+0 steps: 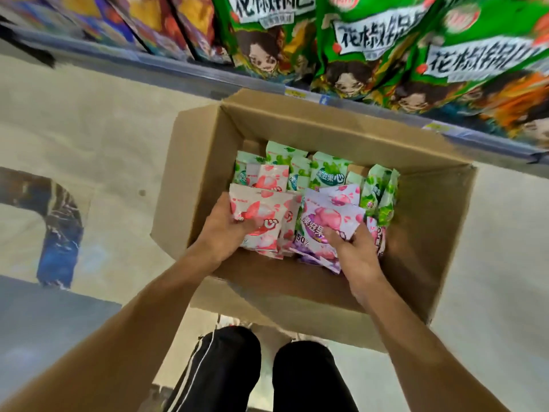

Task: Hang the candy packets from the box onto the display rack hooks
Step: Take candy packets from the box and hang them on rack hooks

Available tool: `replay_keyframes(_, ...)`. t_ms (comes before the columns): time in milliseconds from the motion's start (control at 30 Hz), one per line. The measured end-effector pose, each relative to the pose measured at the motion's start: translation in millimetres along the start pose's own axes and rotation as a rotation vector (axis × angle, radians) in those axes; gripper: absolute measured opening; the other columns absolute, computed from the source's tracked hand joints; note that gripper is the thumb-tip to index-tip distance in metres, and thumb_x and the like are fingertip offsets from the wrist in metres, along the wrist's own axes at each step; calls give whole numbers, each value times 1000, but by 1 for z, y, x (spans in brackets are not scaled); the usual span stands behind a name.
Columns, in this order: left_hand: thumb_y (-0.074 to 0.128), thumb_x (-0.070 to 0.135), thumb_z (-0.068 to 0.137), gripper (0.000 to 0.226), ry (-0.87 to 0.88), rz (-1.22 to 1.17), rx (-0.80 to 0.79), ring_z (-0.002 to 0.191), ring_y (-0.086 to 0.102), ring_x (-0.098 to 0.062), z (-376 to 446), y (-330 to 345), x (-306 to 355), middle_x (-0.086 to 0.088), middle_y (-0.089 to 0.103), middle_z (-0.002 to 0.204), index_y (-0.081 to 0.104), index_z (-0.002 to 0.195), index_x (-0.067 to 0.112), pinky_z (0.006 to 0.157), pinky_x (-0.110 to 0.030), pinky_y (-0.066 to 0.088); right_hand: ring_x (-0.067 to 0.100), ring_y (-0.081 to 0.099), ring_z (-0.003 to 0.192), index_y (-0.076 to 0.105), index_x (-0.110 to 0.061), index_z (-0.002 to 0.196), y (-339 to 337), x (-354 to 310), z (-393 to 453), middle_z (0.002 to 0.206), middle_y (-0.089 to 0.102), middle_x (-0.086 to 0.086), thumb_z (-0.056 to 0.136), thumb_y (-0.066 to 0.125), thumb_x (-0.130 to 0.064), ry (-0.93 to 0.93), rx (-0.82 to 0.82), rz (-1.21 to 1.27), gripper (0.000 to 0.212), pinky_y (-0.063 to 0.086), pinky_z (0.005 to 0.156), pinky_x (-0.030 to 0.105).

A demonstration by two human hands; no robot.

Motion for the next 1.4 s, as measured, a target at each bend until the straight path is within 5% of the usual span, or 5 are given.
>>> replay_keyframes(233,81,18,85,50,229,-233,4,97,74,-6,-117,-69,148,7,76,110,55,128,21,75,-26,61,23,71,109,68,-22,119,-30,-180,-107,114,76,-2,92,70,-12,-121,-74,149,29,53,98,49)
replay_keyframes(700,73,-3,89,56,562,-426,186,114,69,-25,-412,-242,401,-9,70,127,50,138,14,75,-28,62,25,72,96,69,-8,118,-58,-500,-393,99,78,1,91,68,-10,-541,-178,83,27,58,87,41)
replay_keyframes(900,86,44,75,75,707,-508,330,118,67,-19,-525,-301,443,-1,68,131,51,139,26,97,-42,57,2,71,100,70,-21,110,-31,-583,-500,96,77,-15,99,63,-14,-769,-356,23,15,57,87,26)
replay_keyframes(1067,80,27,84,41,770,-557,490,91,76,-11,-591,-358,445,3,75,109,58,117,30,66,-22,59,34,70,85,72,-18,111,23,-622,-565,98,78,-8,97,67,-29,-871,-458,-42,18,57,79,39)
replay_keyframes(1400,69,16,95,21,793,-616,712,68,73,0,-656,-513,389,12,77,84,55,107,27,55,-18,55,16,76,82,69,-11,110,175,-656,-659,96,79,0,95,68,-23,-985,-671,-107,19,53,56,23)
Point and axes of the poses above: each hand's wrist, its own z-axis towards the middle knuckle, its own y-axis out of the palm, x = y × z, the point moved 2 cm from there along z, towards the middle knuckle
